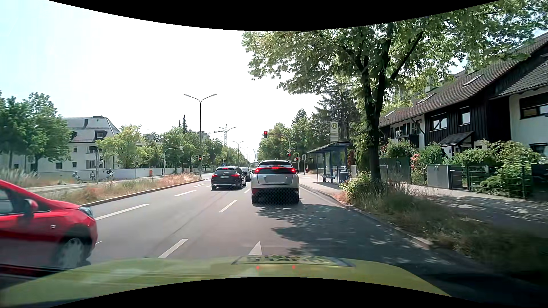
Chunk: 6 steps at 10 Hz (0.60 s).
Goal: Follow the waypoints while adhering to traffic rules and regulations
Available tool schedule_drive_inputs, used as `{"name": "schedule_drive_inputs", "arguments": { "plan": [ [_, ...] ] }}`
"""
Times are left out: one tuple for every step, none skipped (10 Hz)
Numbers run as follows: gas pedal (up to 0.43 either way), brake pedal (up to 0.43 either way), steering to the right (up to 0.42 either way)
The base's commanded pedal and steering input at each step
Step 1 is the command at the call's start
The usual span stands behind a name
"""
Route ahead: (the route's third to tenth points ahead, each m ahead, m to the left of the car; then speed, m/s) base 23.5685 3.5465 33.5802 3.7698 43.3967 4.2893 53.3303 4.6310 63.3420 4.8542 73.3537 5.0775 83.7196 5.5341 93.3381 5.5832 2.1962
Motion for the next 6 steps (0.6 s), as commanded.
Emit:
{"name": "schedule_drive_inputs", "arguments": {
  "plan": [
    [0.000,0.128,0.010],
    [0.000,0.122,0.010],
    [0.000,0.122,0.009],
    [0.000,0.122,0.009],
    [0.000,0.116,0.009],
    [0.000,0.110,0.009]
  ]
}}
